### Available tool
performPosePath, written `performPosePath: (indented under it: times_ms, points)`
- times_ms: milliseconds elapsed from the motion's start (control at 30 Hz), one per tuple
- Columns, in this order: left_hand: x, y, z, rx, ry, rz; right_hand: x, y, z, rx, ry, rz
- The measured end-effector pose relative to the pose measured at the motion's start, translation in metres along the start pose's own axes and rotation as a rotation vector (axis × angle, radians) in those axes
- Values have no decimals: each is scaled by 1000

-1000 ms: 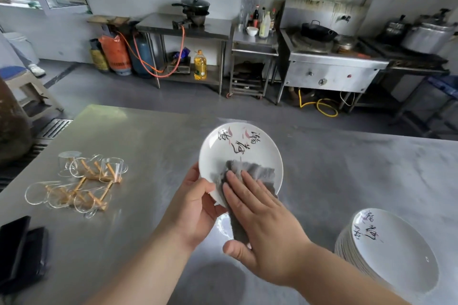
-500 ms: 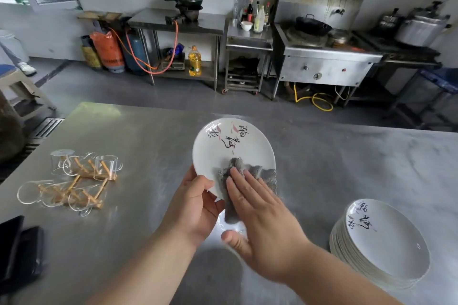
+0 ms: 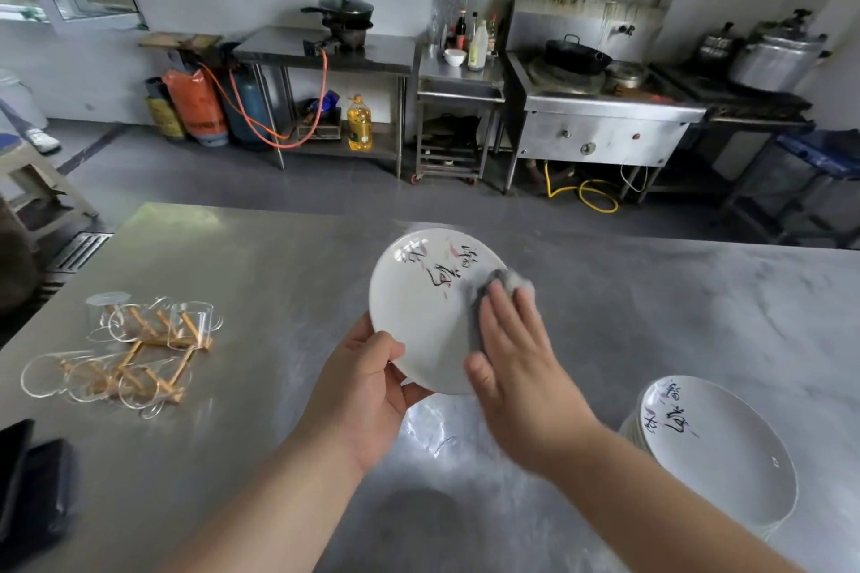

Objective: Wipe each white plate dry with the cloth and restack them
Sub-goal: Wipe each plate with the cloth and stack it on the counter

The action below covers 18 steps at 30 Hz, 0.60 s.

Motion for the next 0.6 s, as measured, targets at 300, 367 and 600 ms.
performPosePath:
  times_ms: [300, 367, 600]
  points:
    - [-4, 51, 8, 534, -14, 97, 46, 41, -75, 97, 244, 44]
    - [-1, 65, 2, 621, 76, 191, 43, 56, -76, 170, 241, 158]
    - [-6, 56, 9, 900, 42, 207, 36, 50, -52, 119, 134, 166]
Point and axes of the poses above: each hand's wrist, its own x-axis towards the middle knuckle, its own z-axis out of the palm, y = z × x, the point moved 10 cm from there along x, towards the middle knuckle, and after that the axes turned 1 degree about z, right-handed, at the moved point
